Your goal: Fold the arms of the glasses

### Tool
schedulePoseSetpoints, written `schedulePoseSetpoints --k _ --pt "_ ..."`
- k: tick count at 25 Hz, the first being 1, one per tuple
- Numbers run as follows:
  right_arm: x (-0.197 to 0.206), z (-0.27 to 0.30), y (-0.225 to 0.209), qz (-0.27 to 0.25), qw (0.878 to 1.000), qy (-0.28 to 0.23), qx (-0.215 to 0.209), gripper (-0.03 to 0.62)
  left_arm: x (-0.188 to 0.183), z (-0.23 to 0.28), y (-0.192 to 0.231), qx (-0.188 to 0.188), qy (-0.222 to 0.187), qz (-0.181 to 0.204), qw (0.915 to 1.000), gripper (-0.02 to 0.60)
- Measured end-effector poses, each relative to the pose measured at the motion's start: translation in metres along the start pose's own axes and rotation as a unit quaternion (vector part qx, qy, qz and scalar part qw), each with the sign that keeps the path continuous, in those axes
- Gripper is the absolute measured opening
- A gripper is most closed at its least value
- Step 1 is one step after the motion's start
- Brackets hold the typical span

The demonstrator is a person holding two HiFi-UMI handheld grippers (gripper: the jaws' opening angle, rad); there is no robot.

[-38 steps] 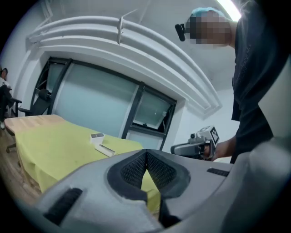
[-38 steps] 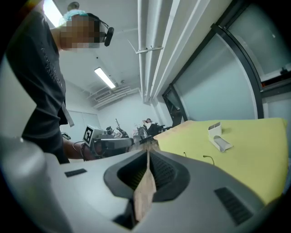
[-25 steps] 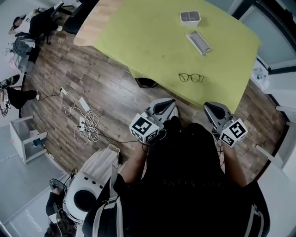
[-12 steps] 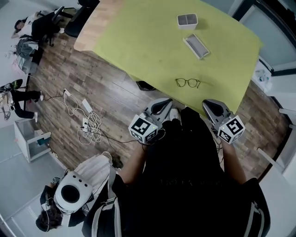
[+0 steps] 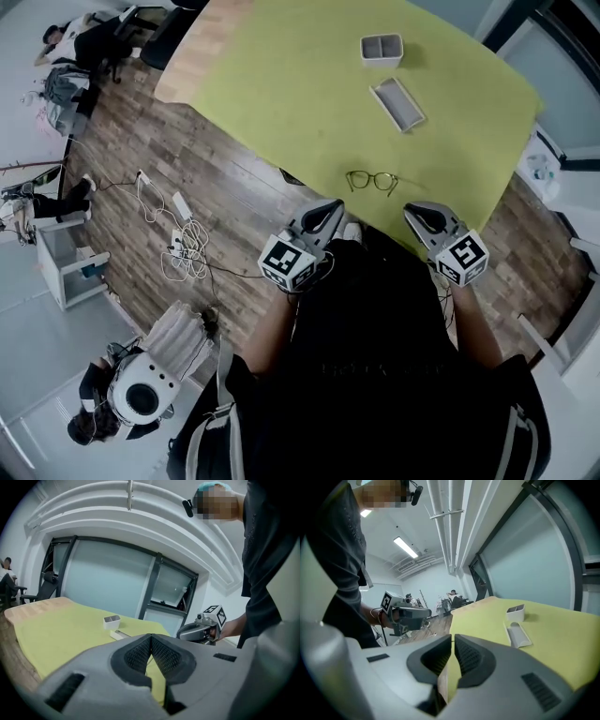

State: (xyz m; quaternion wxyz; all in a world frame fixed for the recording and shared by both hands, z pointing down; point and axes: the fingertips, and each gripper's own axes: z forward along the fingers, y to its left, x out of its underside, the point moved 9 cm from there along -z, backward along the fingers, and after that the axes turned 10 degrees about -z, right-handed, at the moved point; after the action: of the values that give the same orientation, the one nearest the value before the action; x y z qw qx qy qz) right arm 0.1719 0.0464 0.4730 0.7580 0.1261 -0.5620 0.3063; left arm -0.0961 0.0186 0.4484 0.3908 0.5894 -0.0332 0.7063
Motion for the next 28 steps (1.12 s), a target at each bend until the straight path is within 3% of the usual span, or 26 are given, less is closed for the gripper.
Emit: schedulePoseSetpoints --k 10,20,24,28 --pt "0.019 0.026 -0.029 -0.077 0.991 0.100 -0.048 0.035 -0.004 0.005 0.002 -0.029 -0.015 -0.014 0.9994 0.017" --pt "0.029 0.051 -0.036 -0.143 0.973 0.172 -0.062 0.037 0.004 0.005 0.009 -0.018 0.003 -0.032 0.9993 0.018" --pt "0.032 0.061 -0.037 -0.194 0.956 0.209 -0.072 0.037 0.008 0.004 0.015 -0.016 0.003 -0.036 0.9992 0.017" --pt "0.041 0.072 -0.039 -0.265 0.927 0.256 -0.074 0.037 0.009 0.005 0.018 -0.016 0.006 -0.039 0.9991 0.017"
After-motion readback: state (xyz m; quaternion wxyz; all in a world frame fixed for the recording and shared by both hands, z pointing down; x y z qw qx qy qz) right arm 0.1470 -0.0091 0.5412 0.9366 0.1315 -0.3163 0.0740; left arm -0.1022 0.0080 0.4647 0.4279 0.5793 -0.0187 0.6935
